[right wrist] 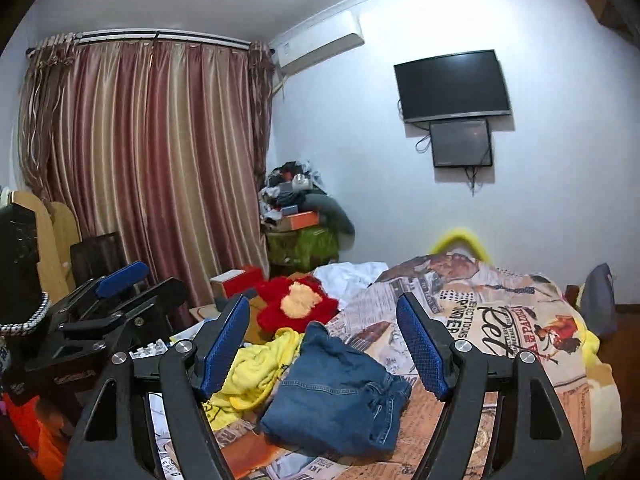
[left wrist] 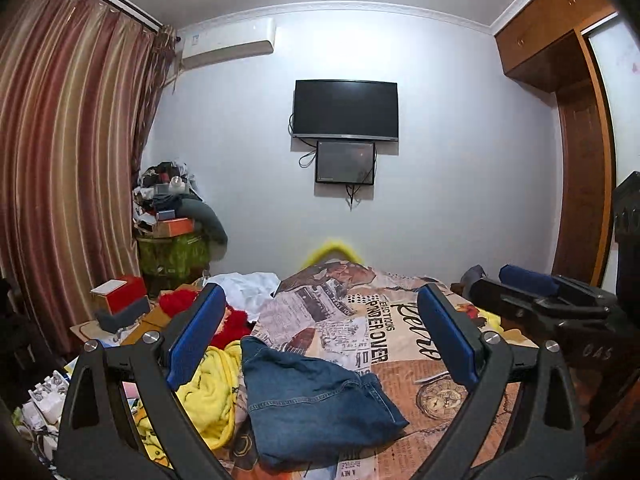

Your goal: Fold large clothes

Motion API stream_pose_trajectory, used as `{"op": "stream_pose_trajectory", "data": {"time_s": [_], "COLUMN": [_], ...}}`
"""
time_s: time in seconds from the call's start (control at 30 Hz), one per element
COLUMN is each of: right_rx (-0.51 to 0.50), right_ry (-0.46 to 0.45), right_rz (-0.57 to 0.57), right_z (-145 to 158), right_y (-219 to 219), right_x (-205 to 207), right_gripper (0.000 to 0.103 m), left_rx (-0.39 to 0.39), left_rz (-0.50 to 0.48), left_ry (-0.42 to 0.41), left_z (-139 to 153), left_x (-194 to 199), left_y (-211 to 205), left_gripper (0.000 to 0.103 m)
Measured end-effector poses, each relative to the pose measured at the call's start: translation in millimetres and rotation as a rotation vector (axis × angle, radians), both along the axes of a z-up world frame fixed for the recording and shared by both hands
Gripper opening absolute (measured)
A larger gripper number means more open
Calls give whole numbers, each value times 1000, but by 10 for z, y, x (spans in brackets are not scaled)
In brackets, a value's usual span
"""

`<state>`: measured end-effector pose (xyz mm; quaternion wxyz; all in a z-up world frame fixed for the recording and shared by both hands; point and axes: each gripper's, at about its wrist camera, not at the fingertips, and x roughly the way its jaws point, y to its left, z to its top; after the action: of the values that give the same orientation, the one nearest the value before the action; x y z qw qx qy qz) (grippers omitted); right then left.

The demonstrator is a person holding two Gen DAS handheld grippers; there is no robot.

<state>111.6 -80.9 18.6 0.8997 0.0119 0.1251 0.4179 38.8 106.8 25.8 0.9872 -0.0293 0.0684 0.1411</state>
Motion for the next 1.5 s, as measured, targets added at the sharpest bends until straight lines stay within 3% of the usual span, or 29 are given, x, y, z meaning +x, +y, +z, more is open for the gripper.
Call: {"op": "stream_pose_trajectory", "data": {"time_s": [0.17,0.27,0.33,0.5,1.5], "right_rx": [7,8,12,14,18], "right_ry": [2,-5,-10,-22,-22], "right_rz": [-31,-56,-72,-105,-124], "right_z": [-62,-65,-65,-65,-39], "right_y": [-43,-66,-88,-118,-160], "right_x": [-186,-247,-290,-339,-313], "right_gripper": [79,87,99,103,103], "left_rx": [-12,-21,-29,-44,-78], "left_rz": [16,27,32,38,44], "left_ry": [21,33,37,38,64], "left_z": [-60,-95,-111,-142,-226], "left_x": [-65,-76,-113,-166,-108], "left_y": [-7,23,21,49,124], "left_gripper": [103,103,103,103,103]}}
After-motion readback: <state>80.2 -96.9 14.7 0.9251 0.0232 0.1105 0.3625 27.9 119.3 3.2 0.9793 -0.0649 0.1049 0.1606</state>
